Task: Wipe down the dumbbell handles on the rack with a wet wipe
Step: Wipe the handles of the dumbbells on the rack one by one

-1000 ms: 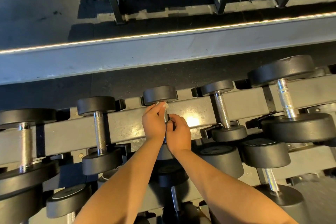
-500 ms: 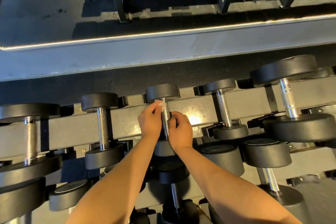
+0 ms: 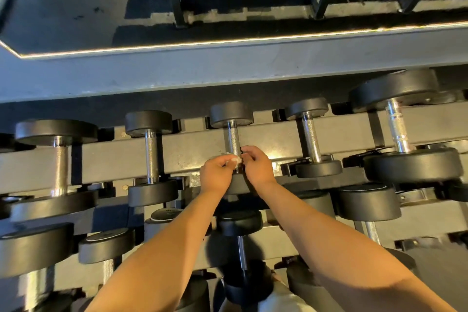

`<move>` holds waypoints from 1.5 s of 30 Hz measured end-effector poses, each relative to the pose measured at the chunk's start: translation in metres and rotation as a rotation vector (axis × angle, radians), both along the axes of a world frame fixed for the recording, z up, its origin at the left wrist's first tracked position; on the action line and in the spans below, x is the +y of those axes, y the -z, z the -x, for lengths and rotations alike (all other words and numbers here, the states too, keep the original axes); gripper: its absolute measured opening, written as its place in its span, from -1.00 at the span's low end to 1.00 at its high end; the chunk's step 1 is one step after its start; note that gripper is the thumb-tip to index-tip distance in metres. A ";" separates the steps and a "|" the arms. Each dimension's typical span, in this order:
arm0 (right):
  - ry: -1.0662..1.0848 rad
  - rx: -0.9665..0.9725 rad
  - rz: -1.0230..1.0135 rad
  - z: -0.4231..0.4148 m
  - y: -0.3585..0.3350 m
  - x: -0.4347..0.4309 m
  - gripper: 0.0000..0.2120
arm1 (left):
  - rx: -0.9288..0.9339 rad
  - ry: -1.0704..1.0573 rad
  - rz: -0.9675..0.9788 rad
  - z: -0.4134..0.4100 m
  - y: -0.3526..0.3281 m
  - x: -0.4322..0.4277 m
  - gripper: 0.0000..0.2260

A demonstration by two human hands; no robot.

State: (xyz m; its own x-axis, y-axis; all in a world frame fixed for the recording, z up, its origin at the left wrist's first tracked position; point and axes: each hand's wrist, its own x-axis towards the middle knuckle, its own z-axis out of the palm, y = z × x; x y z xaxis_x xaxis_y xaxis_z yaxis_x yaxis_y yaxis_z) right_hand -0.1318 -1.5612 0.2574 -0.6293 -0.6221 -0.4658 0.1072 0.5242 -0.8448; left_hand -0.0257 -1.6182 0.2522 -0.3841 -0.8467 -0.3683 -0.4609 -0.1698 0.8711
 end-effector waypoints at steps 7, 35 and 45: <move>-0.030 0.011 -0.021 -0.008 -0.013 0.026 -0.77 | -0.078 -0.051 -0.115 -0.007 -0.012 0.007 -0.88; 0.019 0.202 0.050 0.006 -0.008 -0.039 -0.89 | -0.158 0.053 0.183 0.010 0.002 0.025 -0.56; 0.040 0.238 0.004 0.003 -0.009 -0.008 -0.89 | -0.187 0.074 0.199 0.010 0.001 0.024 -0.58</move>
